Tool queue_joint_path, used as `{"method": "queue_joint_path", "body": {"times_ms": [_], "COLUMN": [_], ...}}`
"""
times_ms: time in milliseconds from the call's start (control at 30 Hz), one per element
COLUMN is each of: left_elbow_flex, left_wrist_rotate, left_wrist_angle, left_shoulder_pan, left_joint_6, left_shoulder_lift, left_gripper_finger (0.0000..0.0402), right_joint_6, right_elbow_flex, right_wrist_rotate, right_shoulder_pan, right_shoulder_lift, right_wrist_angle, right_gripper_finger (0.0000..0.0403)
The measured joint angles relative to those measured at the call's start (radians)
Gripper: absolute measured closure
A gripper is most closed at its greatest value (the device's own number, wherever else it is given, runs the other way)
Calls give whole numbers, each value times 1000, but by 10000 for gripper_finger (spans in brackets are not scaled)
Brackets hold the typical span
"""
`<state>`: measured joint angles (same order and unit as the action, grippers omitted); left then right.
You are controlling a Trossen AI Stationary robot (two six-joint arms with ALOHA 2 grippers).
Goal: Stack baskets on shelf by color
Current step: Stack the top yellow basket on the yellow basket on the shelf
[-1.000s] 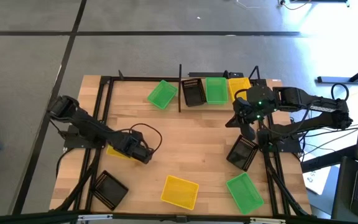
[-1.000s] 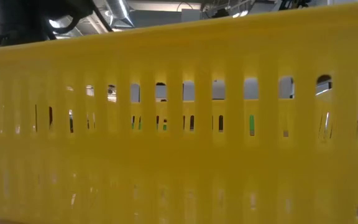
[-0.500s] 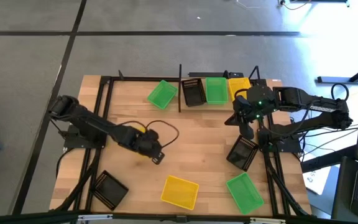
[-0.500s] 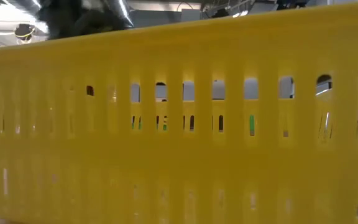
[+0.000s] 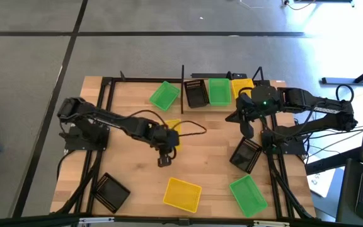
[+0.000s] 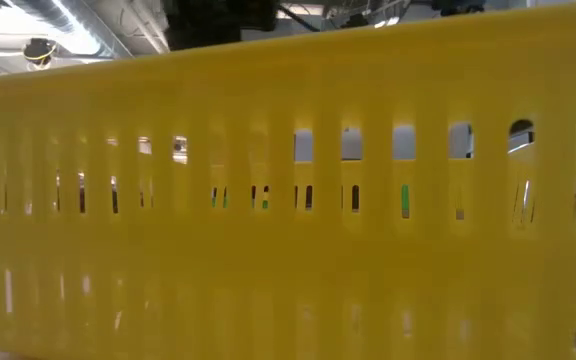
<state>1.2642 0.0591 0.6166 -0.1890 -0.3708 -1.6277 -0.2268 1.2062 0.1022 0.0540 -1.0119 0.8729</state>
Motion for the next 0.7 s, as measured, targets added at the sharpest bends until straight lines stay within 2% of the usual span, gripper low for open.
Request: {"method": "queue_joint_path", "body": {"times_ms": [200, 400, 500, 700], "left_elbow_flex": [102, 176, 181, 181], "left_wrist_rotate": [-61, -80, -109, -100], "left_wrist_angle": [5, 43, 47, 56], "left_shoulder_pan": [-2, 5, 15, 20], "left_joint_6": [258, 411, 452, 454], "left_shoulder_lift": [-133, -225, -239, -239], "left_gripper_finger": [401, 401, 401, 401], "right_joint_6": [4, 26, 23, 24], "right_elbow_flex": [0, 0, 0, 0], "right_wrist_rotate": [-70, -83, -83, -83], "right_shoulder_pan": [0, 0, 0, 0], "right_shoulder_lift": [0, 0, 0, 0], "right_wrist_angle": [-3, -2, -2, -2], "right_gripper_finger": [403, 403, 403, 403]}}
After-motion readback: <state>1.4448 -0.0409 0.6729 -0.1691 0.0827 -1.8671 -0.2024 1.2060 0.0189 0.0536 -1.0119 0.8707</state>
